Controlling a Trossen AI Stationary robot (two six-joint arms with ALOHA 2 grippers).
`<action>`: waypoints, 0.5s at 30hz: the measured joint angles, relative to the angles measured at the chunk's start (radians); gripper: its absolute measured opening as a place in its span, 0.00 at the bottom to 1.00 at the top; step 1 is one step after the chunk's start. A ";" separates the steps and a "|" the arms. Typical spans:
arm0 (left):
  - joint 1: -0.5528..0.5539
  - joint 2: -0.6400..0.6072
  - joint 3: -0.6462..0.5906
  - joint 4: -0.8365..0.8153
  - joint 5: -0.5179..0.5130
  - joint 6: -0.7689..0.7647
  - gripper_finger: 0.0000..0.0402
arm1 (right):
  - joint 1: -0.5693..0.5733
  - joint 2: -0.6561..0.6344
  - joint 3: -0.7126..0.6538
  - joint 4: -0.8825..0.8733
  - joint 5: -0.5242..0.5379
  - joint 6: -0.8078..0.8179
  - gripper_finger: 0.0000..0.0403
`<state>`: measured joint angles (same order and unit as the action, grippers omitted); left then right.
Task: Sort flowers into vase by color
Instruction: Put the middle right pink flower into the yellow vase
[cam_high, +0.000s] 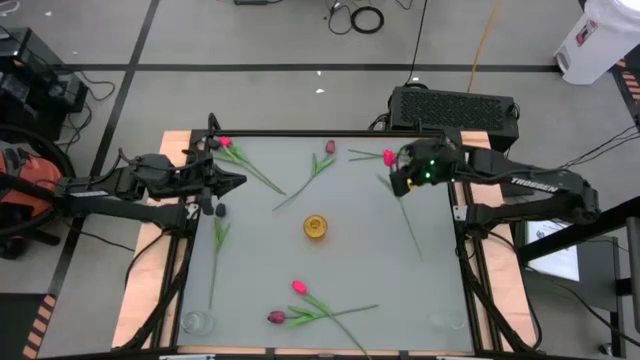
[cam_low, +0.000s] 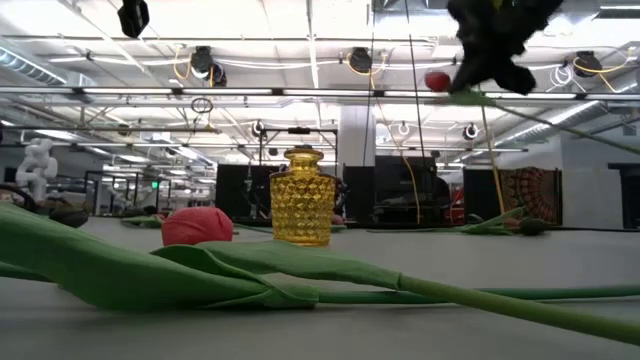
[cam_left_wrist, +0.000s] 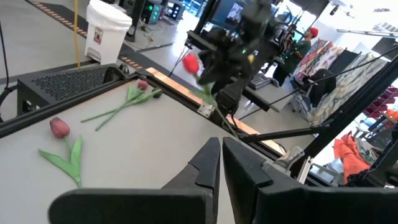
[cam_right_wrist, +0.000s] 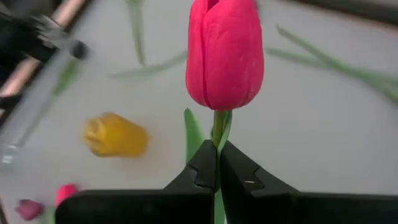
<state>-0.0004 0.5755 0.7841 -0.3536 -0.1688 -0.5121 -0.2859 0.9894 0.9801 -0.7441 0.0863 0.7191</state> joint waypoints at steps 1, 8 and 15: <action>0.000 0.000 0.000 0.000 0.000 0.000 0.07 | 0.000 0.000 0.019 0.016 0.000 -0.018 0.00; 0.000 0.000 0.000 0.000 0.000 0.000 0.07 | 0.000 0.008 0.113 0.189 -0.006 -0.114 0.00; 0.000 0.000 0.000 0.000 0.000 0.000 0.07 | 0.003 0.077 0.221 0.256 -0.026 -0.194 0.00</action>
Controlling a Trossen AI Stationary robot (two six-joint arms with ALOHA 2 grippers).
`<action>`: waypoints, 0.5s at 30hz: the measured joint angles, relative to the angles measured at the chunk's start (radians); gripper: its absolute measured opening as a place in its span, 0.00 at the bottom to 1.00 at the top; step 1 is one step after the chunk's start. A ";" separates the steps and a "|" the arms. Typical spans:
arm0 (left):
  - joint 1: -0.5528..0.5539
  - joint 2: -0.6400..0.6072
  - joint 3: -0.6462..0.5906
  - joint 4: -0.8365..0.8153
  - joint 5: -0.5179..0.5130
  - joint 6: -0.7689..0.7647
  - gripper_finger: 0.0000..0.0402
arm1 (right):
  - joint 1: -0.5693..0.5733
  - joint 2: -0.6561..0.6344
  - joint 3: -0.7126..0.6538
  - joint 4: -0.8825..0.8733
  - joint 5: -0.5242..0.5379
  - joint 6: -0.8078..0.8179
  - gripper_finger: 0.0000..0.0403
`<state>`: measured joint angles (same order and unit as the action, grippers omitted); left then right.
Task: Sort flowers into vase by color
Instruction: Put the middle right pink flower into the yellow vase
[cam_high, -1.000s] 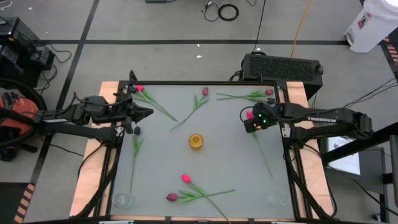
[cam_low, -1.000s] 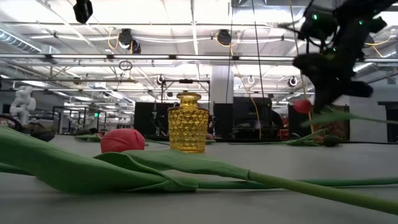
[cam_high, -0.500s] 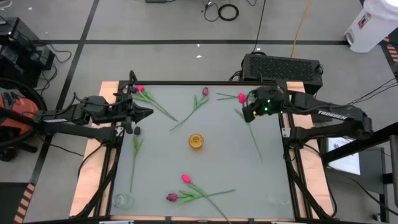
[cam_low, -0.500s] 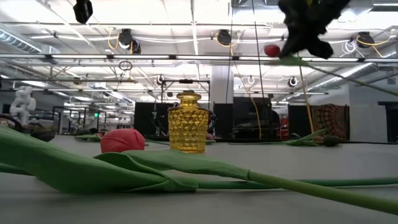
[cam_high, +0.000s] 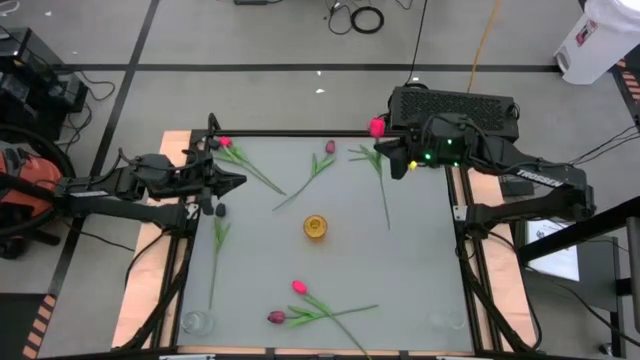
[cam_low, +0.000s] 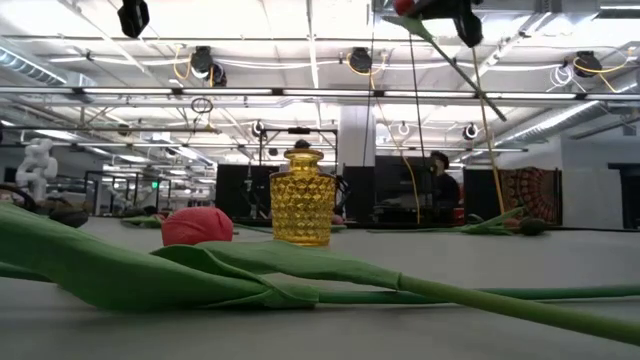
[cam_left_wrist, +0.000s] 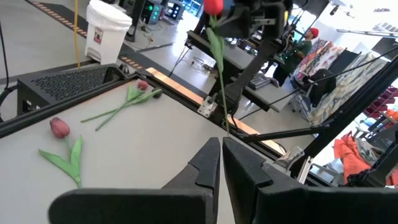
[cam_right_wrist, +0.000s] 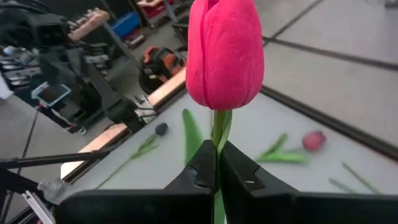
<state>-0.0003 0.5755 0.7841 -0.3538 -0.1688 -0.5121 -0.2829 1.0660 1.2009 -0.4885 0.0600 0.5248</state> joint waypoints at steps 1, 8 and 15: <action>0.000 0.000 0.000 0.000 0.000 0.000 0.07 | 0.003 0.016 0.021 0.000 -0.008 -0.016 0.00; 0.000 0.000 0.000 0.000 0.000 0.000 0.07 | 0.049 0.153 0.184 0.018 -0.014 -0.140 0.00; 0.000 0.000 0.000 0.000 0.000 0.000 0.07 | 0.104 0.260 0.267 0.166 -0.014 -0.192 0.00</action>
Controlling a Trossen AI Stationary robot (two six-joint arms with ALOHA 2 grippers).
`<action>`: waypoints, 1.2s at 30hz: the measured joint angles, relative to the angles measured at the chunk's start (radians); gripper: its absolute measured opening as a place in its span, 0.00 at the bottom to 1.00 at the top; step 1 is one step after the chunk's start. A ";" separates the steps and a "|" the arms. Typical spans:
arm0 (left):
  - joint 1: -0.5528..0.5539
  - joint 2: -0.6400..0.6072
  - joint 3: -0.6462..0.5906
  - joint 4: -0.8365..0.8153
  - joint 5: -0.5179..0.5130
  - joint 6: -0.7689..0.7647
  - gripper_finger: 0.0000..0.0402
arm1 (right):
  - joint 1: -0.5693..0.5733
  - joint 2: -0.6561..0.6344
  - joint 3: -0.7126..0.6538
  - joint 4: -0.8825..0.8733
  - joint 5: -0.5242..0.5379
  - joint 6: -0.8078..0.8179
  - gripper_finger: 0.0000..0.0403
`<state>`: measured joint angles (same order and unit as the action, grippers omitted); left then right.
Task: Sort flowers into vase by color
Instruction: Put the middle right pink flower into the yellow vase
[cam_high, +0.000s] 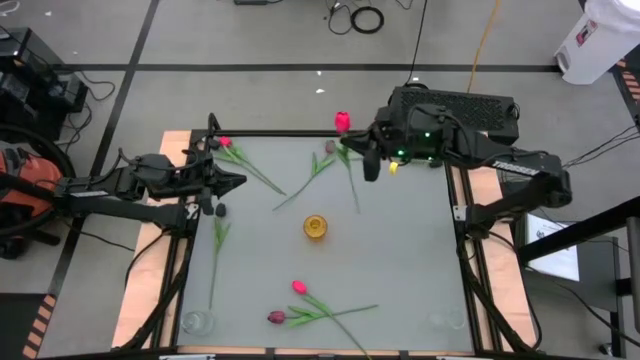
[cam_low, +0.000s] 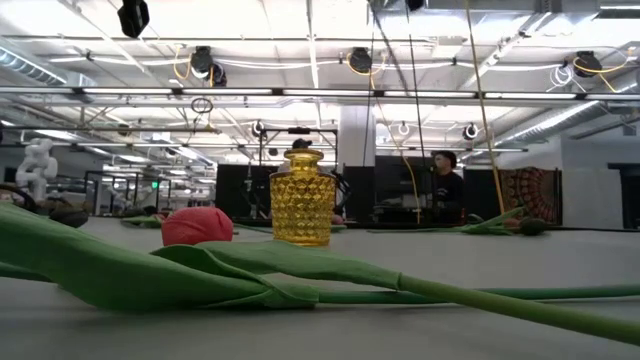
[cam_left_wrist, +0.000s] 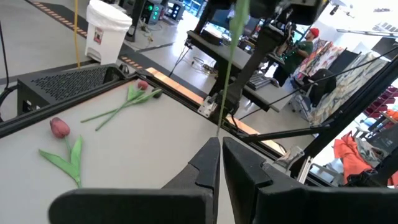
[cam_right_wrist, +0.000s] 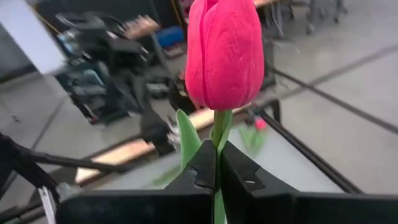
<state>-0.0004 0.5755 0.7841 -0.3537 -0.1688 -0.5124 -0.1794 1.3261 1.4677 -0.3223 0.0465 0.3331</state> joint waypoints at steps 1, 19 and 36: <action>0.000 0.000 0.000 0.000 0.000 0.000 0.07 | 0.009 0.011 0.001 0.032 0.000 -0.006 0.00; 0.000 0.000 0.000 0.000 0.000 0.000 0.07 | 0.114 0.145 0.001 0.259 0.005 -0.084 0.00; 0.000 0.000 0.000 0.000 0.000 0.000 0.07 | 0.129 0.210 0.001 0.355 0.009 -0.121 0.00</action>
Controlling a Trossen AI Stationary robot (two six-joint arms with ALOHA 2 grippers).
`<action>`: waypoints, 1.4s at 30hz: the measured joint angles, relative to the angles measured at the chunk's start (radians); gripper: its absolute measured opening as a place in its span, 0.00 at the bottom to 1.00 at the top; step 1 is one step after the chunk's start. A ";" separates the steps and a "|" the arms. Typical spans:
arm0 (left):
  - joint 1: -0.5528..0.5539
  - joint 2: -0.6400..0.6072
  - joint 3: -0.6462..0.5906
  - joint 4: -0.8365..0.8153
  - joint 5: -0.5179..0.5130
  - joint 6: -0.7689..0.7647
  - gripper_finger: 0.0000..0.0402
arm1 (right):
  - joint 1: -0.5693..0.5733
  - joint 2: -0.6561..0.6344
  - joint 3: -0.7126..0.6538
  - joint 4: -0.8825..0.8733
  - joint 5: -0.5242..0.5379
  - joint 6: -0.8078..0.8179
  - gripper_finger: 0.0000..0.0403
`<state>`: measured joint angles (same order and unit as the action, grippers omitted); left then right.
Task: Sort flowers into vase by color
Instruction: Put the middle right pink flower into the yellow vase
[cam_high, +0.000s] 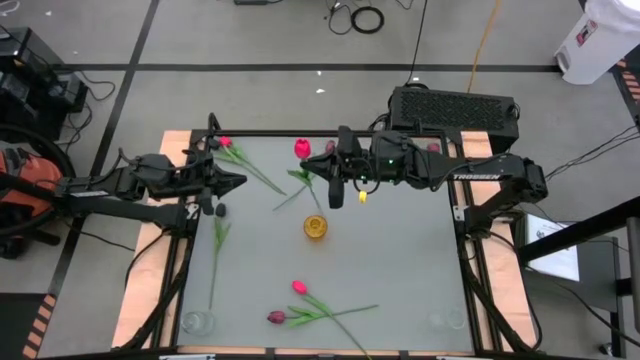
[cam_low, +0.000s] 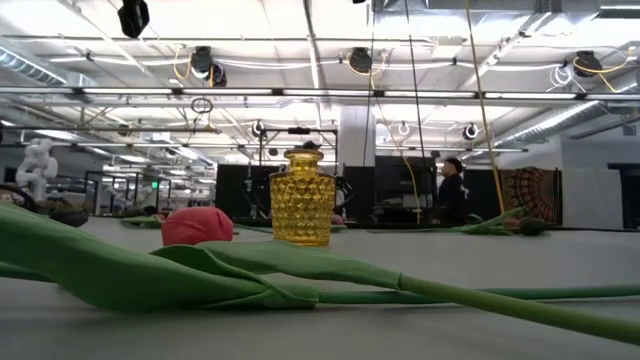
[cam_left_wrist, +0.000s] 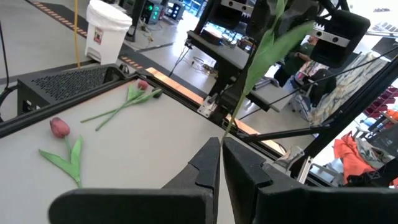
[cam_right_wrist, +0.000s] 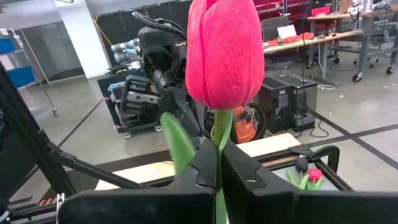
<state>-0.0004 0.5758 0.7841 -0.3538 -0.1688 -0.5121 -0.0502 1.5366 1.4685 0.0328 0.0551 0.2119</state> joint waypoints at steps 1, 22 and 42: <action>0.000 0.000 0.000 0.000 0.000 0.000 0.07 | 0.000 0.001 0.000 0.001 0.000 0.000 0.00; 0.000 0.000 0.000 0.000 0.000 0.000 0.07 | 0.003 0.083 0.000 0.023 -0.005 0.000 0.00; 0.000 0.000 0.000 0.000 0.000 0.000 0.07 | 0.003 0.083 0.000 0.024 -0.005 -0.023 0.00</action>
<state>-0.0004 0.5756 0.7841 -0.3538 -0.1688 -0.5121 -0.0475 1.6192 1.4681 0.0564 0.0502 0.1886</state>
